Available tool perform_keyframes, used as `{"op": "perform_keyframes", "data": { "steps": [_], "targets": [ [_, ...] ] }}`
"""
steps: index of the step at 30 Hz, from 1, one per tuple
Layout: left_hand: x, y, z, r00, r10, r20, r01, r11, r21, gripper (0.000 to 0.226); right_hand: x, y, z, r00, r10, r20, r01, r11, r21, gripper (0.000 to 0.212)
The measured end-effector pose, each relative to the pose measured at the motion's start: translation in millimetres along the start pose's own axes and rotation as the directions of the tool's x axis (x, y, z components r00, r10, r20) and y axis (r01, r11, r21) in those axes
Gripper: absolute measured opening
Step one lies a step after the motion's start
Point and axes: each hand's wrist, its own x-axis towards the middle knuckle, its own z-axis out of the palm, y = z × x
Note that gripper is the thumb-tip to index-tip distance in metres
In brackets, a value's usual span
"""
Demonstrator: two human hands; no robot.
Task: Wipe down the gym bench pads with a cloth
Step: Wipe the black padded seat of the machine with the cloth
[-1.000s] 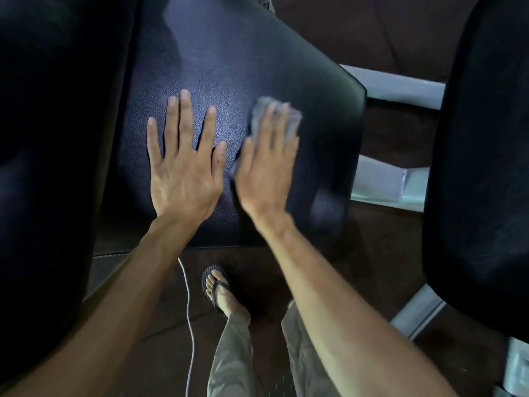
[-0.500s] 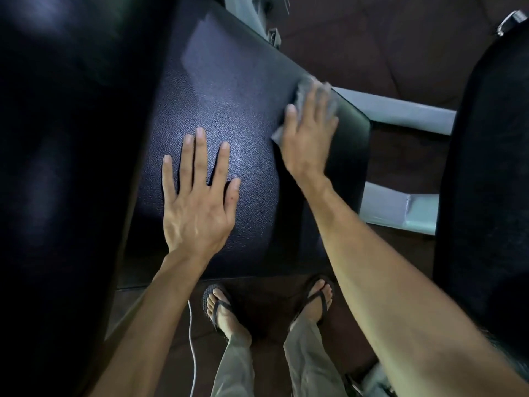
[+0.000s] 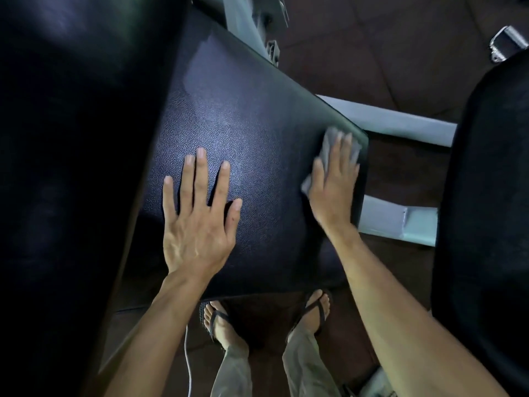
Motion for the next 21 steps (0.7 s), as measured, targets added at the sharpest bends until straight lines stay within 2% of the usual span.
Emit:
{"op": "perform_keyframes", "data": {
  "steps": [2, 3, 5, 7, 8, 10, 12, 15, 18, 21],
  "targets": [
    [0.3, 0.3, 0.8, 1.0, 0.001, -0.001, -0.001, 1.0, -0.006, 0.059, 47.9, -38.6, 3.5, 0.995, 0.076, -0.058, -0.074, 0.997, 0.037, 0.067],
    [0.6, 0.2, 0.8, 1.0, 0.0, -0.001, 0.0, 1.0, -0.012, 0.059, 58.0, -57.2, 7.1, 0.997, 0.026, -0.067, -0.025, 1.0, 0.012, 0.066],
    [1.3, 0.5, 0.5, 1.0, -0.006, -0.009, 0.006, 1.0, -0.024, 0.059, 46.5, -84.9, 15.9, 0.978, -0.207, -0.017, 0.206, 0.978, -0.041, 0.061],
    [0.9, 0.7, -1.2, 1.0, -0.011, -0.012, 0.011, 1.0, -0.025, 0.058, 5.3, -86.6, 18.5, 0.906, -0.417, 0.073, 0.421, 0.907, -0.033, 0.057],
    [0.7, 0.3, -1.9, 1.0, -0.011, -0.013, 0.011, 1.0, -0.026, 0.058, -18.6, -77.5, 16.6, 0.866, -0.486, 0.116, 0.492, 0.871, -0.023, 0.056],
    [1.3, -0.5, -2.5, 1.0, -0.008, -0.013, 0.008, 0.999, -0.033, 0.058, -65.7, -43.8, 13.8, 0.836, -0.513, 0.196, 0.528, 0.849, -0.028, 0.055],
    [1.5, -1.2, -2.4, 1.0, -0.012, -0.009, 0.012, 0.999, -0.041, 0.059, -104.3, -1.6, 8.6, 0.871, -0.442, 0.213, 0.467, 0.88, -0.085, 0.056],
    [0.7, -1.2, -1.7, 1.0, -0.01, -0.008, 0.009, 0.999, -0.035, 0.059, -117.7, 38.6, -0.8, 0.955, -0.227, 0.193, 0.251, 0.962, -0.111, 0.058],
    [-0.3, -1.6, -1.0, 1.0, -0.005, -0.009, 0.005, 0.999, -0.033, 0.059, -69.6, 16.5, 0.1, 0.992, -0.074, 0.105, 0.079, 0.996, -0.044, 0.062],
    [0.3, -1.3, -1.0, 1.0, 0.001, -0.015, -0.001, 1.0, -0.023, 0.059, -26.2, -34.2, 11.0, 0.996, -0.092, 0.014, 0.091, 0.996, 0.002, 0.063]
  ]
}}
